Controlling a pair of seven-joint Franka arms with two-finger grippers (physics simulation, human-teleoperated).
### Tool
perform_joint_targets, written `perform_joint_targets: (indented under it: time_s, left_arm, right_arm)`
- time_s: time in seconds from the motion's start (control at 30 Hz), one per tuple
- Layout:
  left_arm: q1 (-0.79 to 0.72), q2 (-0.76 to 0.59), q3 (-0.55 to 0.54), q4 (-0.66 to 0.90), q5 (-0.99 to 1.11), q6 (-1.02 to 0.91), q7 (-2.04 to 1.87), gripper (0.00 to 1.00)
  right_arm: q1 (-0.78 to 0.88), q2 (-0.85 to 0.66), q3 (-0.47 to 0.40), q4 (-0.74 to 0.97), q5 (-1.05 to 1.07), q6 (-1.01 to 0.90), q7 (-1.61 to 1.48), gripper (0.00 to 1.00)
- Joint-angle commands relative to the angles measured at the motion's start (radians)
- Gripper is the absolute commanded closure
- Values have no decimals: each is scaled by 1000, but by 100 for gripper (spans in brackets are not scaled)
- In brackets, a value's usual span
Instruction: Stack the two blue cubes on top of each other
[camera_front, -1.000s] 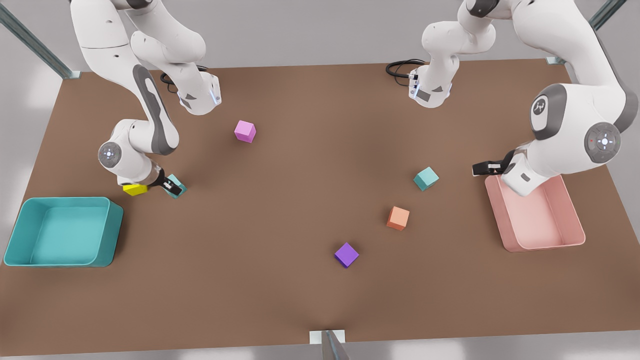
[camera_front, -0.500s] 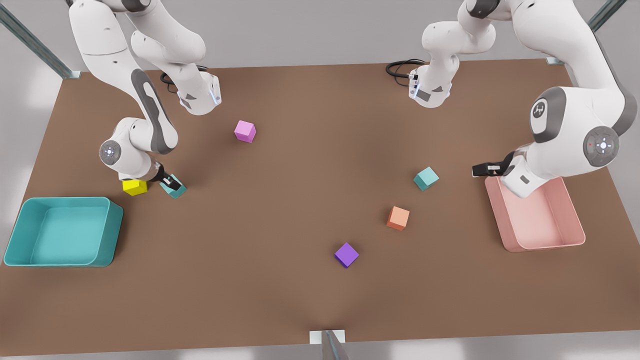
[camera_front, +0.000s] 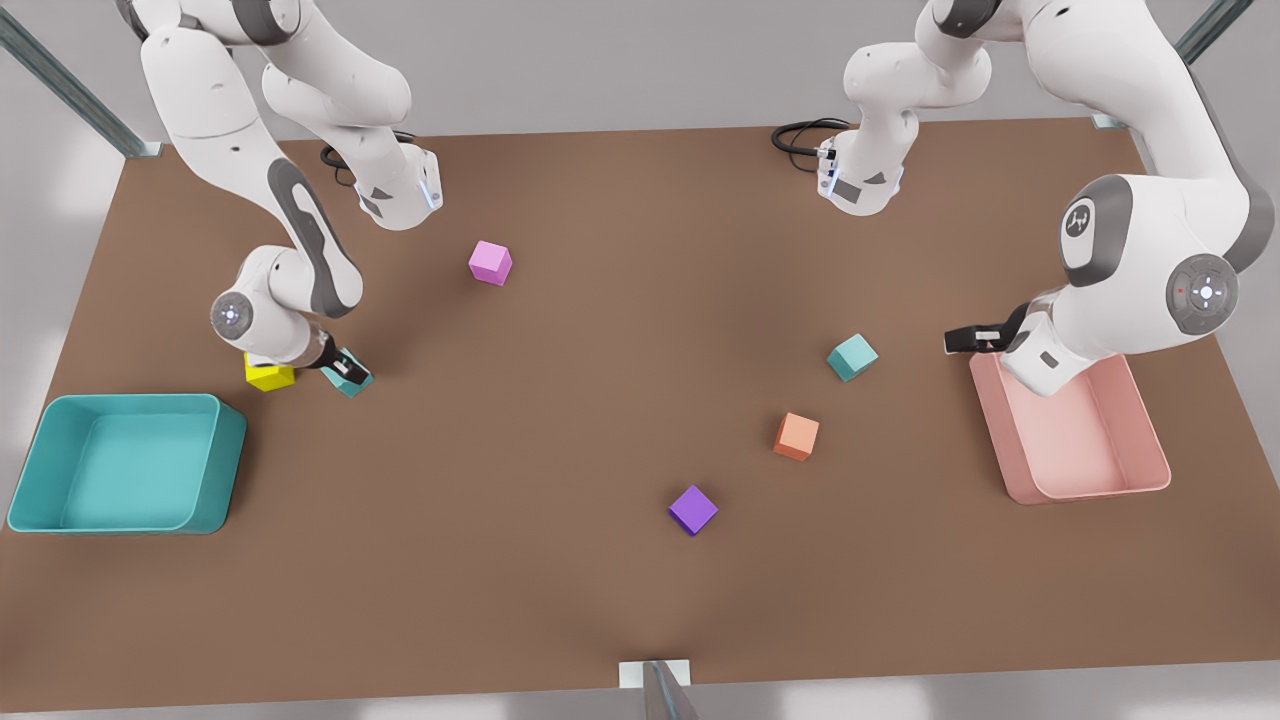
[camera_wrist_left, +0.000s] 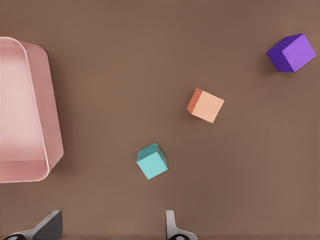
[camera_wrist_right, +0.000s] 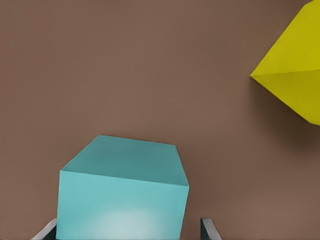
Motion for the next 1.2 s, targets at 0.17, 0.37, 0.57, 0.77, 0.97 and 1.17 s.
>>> perform_joint_targets:
  time_s: [0.17,0.37,0.57,0.77,0.97,1.17]
  left_arm:
    - [-1,0,0,1,1,-10,-1,0]
    - [-1,3,0,1,1,-10,-1,0]
    - [-1,5,1,1,1,-10,-1,0]
    - [7,23,1,-2,1,12,-7,0]
    - [47,62,75,-148,17,41,-140,0]
    - [-2,-33,153,-680,-55,593,-309,0]
  right_arm:
    - [0,43,0,9,2,47,-21,0]
    - [0,68,2,20,5,47,-21,28]
    - [0,37,8,42,5,32,-21,31]
    - [132,8,224,201,230,-33,100,30]
    - [492,270,222,585,232,-20,587,30]
    - [643,453,200,732,232,90,689,29]
